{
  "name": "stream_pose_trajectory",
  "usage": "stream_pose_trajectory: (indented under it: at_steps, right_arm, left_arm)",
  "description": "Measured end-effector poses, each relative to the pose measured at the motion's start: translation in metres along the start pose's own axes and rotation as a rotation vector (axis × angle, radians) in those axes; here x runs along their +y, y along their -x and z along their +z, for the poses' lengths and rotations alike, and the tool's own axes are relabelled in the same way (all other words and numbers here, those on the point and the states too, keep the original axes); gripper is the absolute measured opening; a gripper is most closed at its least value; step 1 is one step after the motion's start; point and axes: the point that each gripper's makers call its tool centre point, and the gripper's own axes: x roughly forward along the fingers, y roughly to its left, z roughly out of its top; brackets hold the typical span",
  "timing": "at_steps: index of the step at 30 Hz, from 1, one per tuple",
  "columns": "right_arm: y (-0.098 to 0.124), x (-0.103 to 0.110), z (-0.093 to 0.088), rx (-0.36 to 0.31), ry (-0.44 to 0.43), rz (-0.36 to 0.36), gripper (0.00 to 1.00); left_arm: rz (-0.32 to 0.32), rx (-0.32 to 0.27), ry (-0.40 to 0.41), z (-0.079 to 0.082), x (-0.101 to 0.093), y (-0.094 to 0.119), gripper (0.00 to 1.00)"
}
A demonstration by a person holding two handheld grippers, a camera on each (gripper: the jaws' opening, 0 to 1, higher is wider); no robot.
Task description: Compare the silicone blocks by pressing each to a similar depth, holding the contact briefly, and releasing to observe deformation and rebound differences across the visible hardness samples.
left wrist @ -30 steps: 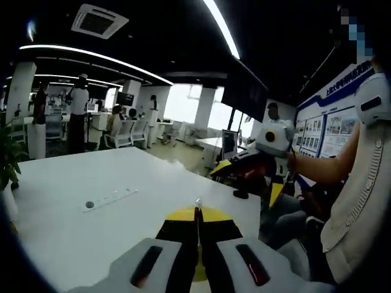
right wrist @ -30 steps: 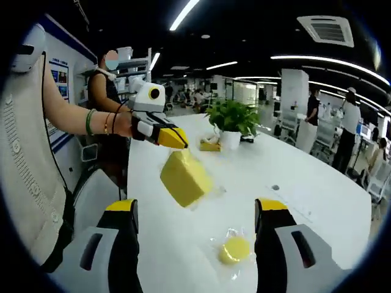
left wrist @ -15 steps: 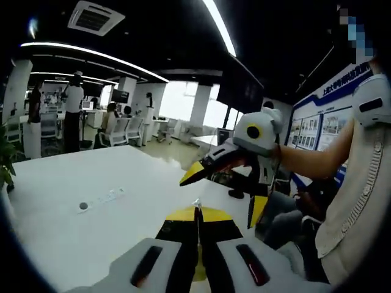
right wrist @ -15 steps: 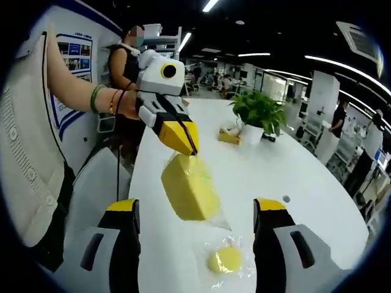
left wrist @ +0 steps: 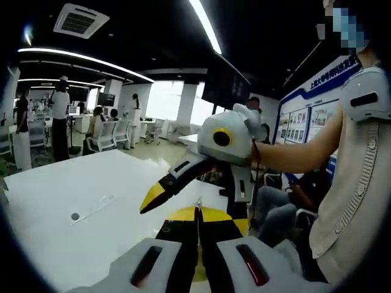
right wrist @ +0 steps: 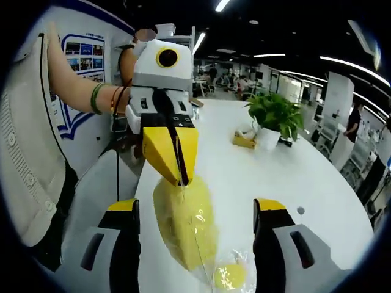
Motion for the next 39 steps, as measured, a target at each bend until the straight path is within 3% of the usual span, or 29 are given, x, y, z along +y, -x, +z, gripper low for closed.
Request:
stream_pose_trajectory:
  at_steps: [9,14,17,23,32,35,39]
  right_arm:
    - [-0.015,0.015,-0.01,0.041,0.014,0.076,0.59]
    - [-0.016,0.016,-0.01,0.043,0.013,0.082,0.53]
    - [-0.016,0.017,-0.011,0.05,0.026,0.085,0.42]
    - [-0.014,0.019,-0.008,0.036,0.033,0.085,0.38]
    - [-0.013,0.024,-0.012,0.075,0.051,0.078,0.26]
    - [-0.013,0.022,-0.01,0.064,0.09,0.045,0.23]
    - [-0.013,0.027,-0.015,0.115,-0.038,0.059,0.19]
  left_arm:
    - [-0.069,0.006,-0.053,0.008,-0.016,-0.003,0.0]
    - [-0.081,0.009,-0.064,0.009,-0.018,-0.004,0.0]
    - [-0.084,0.007,-0.065,0.009,-0.019,-0.004,0.0]
    - [-0.084,0.007,-0.07,0.011,-0.02,-0.002,0.0]
    - [-0.094,0.016,-0.068,0.007,-0.025,0.0,0.0]
    - [-0.093,0.012,-0.071,0.007,-0.026,0.0,0.0]
    - [-0.088,0.016,-0.073,0.007,-0.025,0.001,0.0]
